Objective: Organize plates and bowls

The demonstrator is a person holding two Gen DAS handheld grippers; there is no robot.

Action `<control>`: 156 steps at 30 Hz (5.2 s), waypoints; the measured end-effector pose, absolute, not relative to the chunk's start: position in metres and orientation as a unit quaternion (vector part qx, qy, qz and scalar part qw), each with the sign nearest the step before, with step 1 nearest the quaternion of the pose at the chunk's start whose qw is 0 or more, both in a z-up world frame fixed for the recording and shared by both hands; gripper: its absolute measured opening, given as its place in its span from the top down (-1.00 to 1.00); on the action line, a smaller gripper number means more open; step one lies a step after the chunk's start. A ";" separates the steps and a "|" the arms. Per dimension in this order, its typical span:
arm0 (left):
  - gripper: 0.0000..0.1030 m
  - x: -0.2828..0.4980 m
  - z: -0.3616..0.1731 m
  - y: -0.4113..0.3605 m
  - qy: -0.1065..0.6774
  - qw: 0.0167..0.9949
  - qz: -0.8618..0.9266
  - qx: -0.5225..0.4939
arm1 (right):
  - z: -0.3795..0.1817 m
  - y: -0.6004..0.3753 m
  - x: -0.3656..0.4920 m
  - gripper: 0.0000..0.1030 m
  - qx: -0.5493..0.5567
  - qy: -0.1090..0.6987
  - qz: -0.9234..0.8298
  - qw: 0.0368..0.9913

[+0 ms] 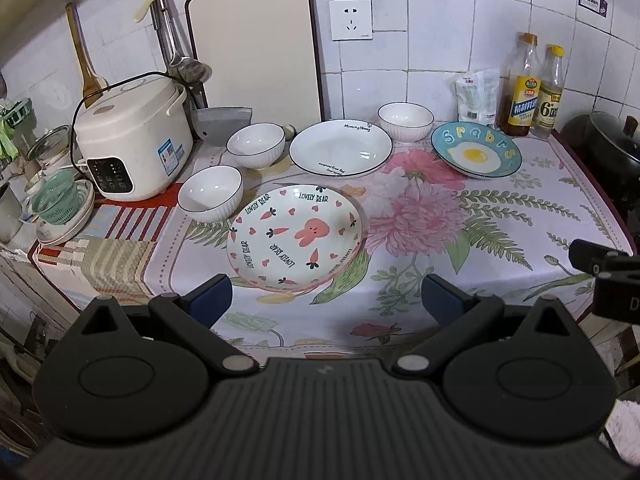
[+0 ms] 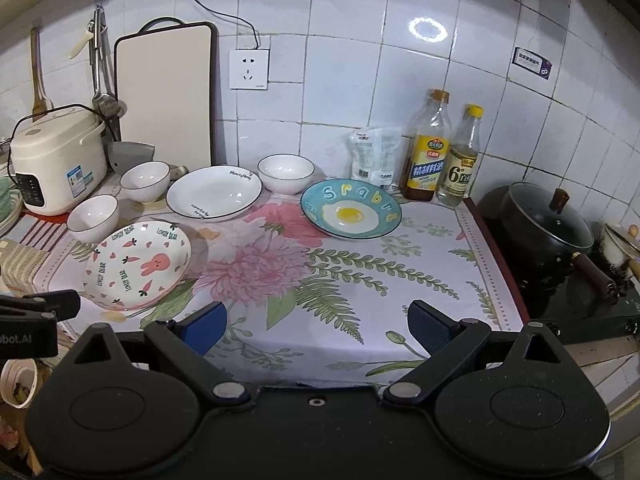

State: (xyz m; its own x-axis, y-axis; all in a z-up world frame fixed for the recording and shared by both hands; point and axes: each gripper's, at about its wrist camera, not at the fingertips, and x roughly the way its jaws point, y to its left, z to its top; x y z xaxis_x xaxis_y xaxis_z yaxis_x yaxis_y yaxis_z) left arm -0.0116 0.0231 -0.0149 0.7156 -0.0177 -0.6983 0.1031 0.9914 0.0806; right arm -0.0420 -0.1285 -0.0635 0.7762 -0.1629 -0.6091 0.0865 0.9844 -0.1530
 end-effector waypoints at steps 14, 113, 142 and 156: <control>-0.99 -0.017 -0.018 0.015 0.364 0.927 -0.042 0.073 | -0.064 -0.132 -0.041 -0.92 -0.052 0.326 -0.069 0.941; 0.53 0.184 -0.175 0.145 0.469 0.874 -0.058 -0.114 | -0.232 -0.078 0.193 0.47 0.061 0.389 0.198 0.898; 0.52 0.199 -0.150 -0.007 0.471 0.867 -0.142 -0.074 | -0.180 -0.239 0.168 0.47 0.050 0.367 0.172 0.913; 0.52 0.216 -0.182 -0.018 0.490 0.860 -0.122 -0.077 | -0.212 -0.257 0.199 0.47 0.040 0.381 0.214 0.898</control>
